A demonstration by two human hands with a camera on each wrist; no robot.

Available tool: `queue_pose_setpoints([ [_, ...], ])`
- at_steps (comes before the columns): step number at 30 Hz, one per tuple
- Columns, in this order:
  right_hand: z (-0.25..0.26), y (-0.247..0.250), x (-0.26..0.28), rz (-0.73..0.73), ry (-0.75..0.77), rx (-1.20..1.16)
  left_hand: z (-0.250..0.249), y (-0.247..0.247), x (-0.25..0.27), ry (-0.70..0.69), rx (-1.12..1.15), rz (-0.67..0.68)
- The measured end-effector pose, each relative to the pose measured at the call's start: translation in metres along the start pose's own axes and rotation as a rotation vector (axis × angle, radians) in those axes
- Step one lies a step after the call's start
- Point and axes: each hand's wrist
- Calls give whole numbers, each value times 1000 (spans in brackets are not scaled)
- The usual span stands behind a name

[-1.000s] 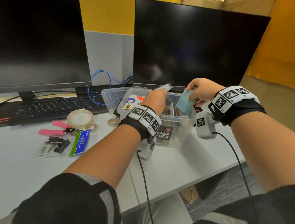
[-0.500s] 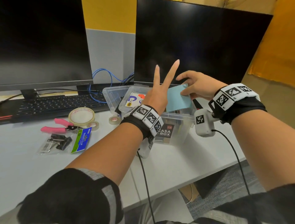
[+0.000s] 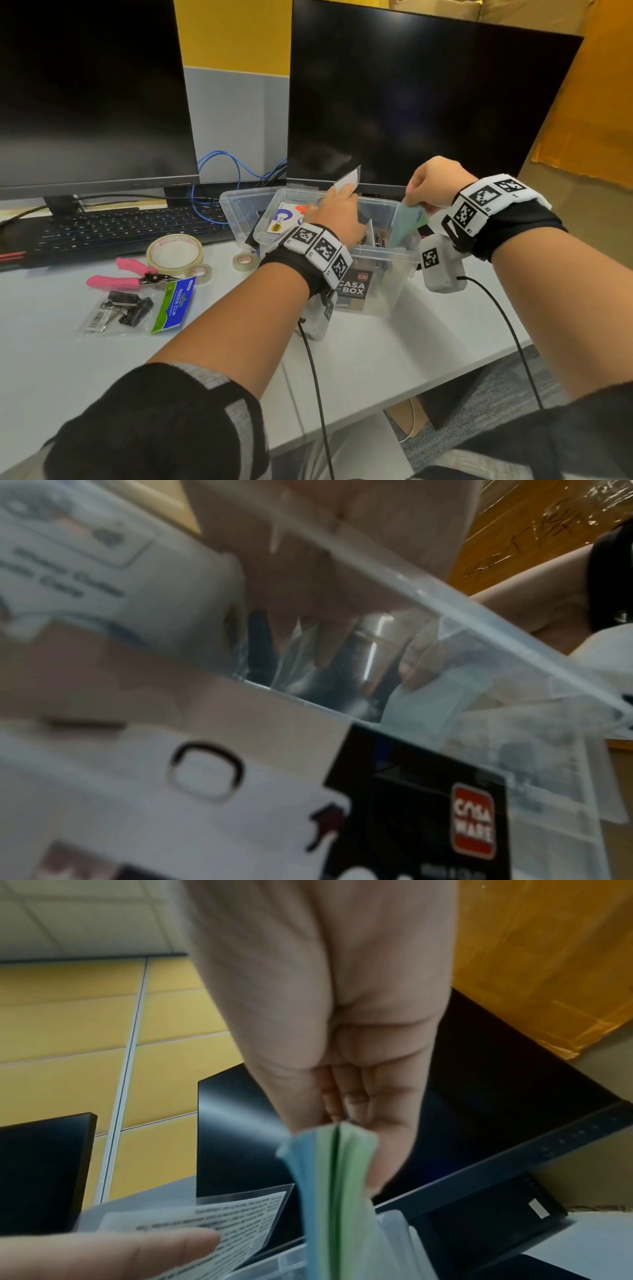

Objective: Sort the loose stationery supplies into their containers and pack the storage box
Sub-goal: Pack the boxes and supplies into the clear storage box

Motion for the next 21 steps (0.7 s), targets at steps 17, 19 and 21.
queue_pose_setpoints([
  [17, 5, -8, -18, 305, 195, 221, 0, -7, -10, 55, -57, 191],
  [19, 6, -9, -20, 255, 199, 174, 0, -7, -9, 56, -68, 190],
  [21, 4, -10, -21, 222, 188, 134, 0, -7, -9, 66, -68, 184],
])
Point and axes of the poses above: each hand's wrist, its own x-axis away from the middle knuckle, its own y-axis out of the back of the hand, z = x × y, and after that the axes turned 11 degrees about -z, right-handed
